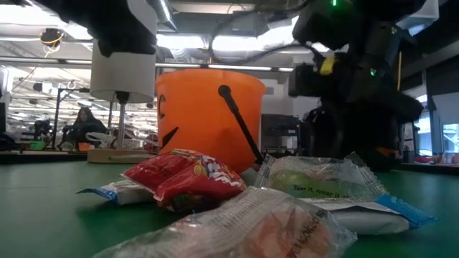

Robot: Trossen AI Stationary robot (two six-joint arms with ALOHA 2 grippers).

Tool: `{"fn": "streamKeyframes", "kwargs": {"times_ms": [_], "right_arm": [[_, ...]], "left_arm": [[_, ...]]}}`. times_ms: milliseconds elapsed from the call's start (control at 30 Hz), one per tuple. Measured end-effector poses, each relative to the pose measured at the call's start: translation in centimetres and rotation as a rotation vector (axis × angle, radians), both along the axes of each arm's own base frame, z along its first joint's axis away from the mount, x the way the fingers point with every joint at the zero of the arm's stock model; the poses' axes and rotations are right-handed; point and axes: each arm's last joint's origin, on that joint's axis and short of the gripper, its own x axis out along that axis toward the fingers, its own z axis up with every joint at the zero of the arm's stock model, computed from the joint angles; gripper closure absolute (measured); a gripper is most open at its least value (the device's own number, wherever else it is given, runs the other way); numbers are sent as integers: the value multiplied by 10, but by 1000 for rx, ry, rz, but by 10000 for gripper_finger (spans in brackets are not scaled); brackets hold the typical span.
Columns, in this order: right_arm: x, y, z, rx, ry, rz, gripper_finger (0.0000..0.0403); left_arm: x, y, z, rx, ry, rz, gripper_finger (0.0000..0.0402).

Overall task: Sort candy
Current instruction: Put the red candy into the orange bucket

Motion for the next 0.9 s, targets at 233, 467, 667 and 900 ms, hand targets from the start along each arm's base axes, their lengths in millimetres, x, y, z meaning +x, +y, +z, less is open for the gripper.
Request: {"fn": "streamKeyframes", "kwargs": {"times_ms": [233,467,667,900], "right_arm": [[1,0,-16,-16,68,-1,155],[-2,-1,-7,-11,55,-2,292],[-10,-2,11,21,29,-14,373],[-24,-5,49,71,-62,-53,357]], "left_arm": [[-2,-6,-2,-8,12,-10,242],[-3,-8,-4,-7,37,-17,242],[-3,-8,-5,6,47,-22,242],[-3,-7,-5,25,59,-30,242]]}}
